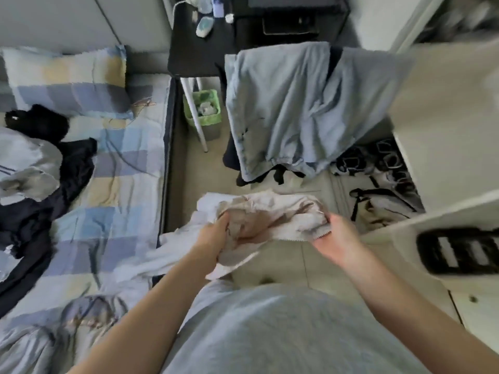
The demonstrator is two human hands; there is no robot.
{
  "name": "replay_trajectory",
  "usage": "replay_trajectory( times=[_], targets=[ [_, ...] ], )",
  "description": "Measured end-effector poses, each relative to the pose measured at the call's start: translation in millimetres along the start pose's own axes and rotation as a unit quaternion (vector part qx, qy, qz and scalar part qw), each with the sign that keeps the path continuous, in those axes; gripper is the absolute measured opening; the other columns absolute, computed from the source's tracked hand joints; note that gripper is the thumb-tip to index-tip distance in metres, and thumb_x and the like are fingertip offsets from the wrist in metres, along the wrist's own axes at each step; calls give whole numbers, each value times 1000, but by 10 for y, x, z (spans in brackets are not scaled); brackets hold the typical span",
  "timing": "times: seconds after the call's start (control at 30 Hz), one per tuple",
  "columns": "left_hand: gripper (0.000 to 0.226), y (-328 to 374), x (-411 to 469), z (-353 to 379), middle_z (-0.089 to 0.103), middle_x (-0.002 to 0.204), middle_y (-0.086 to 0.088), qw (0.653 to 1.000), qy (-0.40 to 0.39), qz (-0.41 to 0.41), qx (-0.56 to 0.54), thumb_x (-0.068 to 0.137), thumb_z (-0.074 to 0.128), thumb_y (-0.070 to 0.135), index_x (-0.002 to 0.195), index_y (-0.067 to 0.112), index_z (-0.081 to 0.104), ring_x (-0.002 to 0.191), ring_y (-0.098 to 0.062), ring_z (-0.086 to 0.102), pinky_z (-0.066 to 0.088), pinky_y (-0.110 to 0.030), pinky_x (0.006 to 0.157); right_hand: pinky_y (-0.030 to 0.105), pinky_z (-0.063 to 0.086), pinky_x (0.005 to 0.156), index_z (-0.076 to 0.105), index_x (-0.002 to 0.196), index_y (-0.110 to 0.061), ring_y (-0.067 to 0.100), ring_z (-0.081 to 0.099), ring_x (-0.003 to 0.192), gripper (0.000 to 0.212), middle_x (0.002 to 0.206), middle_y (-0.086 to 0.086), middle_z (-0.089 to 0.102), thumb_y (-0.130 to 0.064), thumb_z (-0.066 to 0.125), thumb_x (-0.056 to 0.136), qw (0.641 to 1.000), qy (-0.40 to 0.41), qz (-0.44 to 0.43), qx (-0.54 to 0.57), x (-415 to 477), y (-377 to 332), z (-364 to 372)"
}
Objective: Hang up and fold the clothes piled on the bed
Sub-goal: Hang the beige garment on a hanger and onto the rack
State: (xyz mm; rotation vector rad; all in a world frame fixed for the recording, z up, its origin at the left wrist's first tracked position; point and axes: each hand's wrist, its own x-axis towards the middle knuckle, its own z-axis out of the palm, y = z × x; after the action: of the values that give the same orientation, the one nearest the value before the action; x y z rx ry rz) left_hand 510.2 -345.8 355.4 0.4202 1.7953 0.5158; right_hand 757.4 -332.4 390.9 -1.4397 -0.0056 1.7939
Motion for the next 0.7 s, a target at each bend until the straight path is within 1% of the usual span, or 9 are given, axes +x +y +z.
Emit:
replay_trajectory(
  times=[0.1,0.17,0.27,0.33,0.4,0.47,0.53,0.57,0.7],
  targets=[
    [40,290,-205,503,66,70,-2,997,-13,49,58,95,53,55,83,17,53,72,-22,61,50,-32,65,42,51,97,54,134,7,36,60,123,39,130,26,62,-12,34,107,998,36,-35,44,-261,-148,-482],
    [37,496,-358,832,62,66,0,991,-37,95,87,96,53,53,77,22,48,67,-18,56,42,-29,56,43,48,101,53,135,7,36,58,122,39,131,25,59,-11,33,108,992,60,-62,90,-440,-222,-748],
    [32,782,-562,1291,64,81,-1,979,-92,151,100,95,55,50,79,22,53,79,-22,62,50,-32,67,38,51,89,60,123,-4,26,62,101,32,112,15,63,-21,37,109,979,72,-95,164,-705,-375,-1002],
    [29,946,-665,1546,66,89,-4,971,-121,180,103,95,55,49,82,22,54,87,-26,64,54,-39,82,41,47,101,57,133,-4,27,60,110,40,116,14,63,-28,38,109,972,79,-124,183,-864,-501,-1130],
    [29,1137,-779,1753,64,89,-7,963,-152,199,100,95,54,47,82,22,54,88,-28,63,55,-47,88,42,40,111,51,143,-2,28,55,125,47,132,15,60,-30,39,108,966,90,-157,185,-997,-646,-1218],
    [28,1407,-883,1964,68,96,-9,954,-182,219,98,96,54,46,86,21,56,94,-31,67,54,-53,93,36,49,102,57,138,-2,24,61,121,44,135,15,63,-31,42,108,960,97,-187,186,-1134,-856,-1233],
    [23,1754,-992,2190,71,102,-9,940,-212,251,97,97,55,46,89,25,58,100,-32,69,55,-52,94,32,58,77,64,125,0,19,72,97,40,115,14,73,-30,45,107,954,109,-219,174,-1248,-1133,-1214],
    [22,1944,-1058,2311,71,100,-8,930,-230,269,94,98,55,46,89,26,59,100,-32,69,56,-51,94,32,59,70,64,124,0,20,72,91,39,111,13,73,-30,45,107,950,106,-238,172,-1300,-1290,-1193],
    [27,2739,-1342,2780,72,95,-10,883,-314,340,78,99,57,38,93,13,66,101,-33,70,55,-49,96,32,54,74,60,121,-8,17,65,87,30,99,5,64,-27,39,109,916,108,-343,179,-1462,-2010,-1070]
  ],
)
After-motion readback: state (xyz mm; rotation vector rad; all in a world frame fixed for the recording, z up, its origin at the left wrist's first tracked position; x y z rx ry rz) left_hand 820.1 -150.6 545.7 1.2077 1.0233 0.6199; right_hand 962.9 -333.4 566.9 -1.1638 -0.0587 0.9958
